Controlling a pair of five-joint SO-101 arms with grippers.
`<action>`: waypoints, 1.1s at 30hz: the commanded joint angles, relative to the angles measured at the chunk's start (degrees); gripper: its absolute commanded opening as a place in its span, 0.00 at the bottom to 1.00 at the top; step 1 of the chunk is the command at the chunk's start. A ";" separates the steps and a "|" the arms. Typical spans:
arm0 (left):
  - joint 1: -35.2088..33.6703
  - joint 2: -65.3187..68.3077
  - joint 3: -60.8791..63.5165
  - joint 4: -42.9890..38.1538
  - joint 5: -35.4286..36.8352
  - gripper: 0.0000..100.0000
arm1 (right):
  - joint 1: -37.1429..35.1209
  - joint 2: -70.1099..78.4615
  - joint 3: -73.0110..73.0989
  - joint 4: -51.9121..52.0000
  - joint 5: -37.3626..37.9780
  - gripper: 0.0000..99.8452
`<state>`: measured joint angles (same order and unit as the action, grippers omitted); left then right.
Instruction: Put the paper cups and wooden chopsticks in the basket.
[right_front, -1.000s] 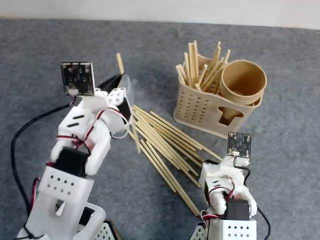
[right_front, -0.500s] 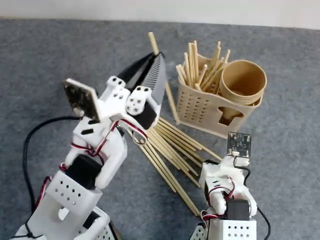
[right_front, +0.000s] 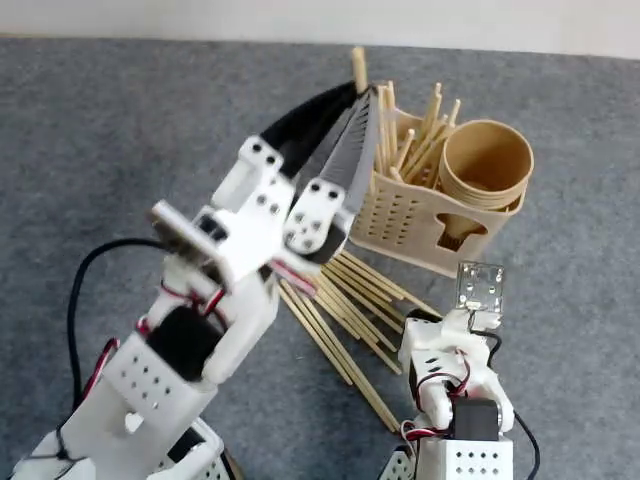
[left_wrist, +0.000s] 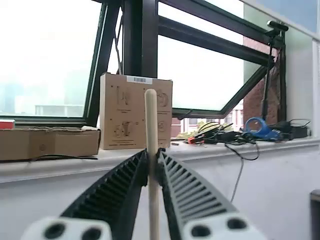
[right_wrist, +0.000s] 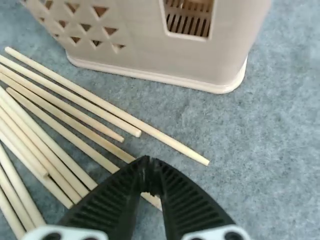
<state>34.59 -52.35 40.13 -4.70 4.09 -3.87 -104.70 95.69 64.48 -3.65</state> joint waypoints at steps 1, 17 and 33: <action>-1.54 6.55 -8.13 -1.32 -1.14 0.01 | -0.57 -0.75 7.69 6.99 0.00 0.00; -1.80 22.46 -9.10 -12.84 -1.32 0.01 | 1.63 -0.75 7.60 7.43 0.00 0.00; -7.08 24.84 -18.86 15.65 -0.88 0.12 | 1.63 -0.75 7.60 7.43 0.00 0.00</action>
<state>28.97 -26.95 28.35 1.27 3.38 -2.90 -104.70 95.69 71.69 -3.65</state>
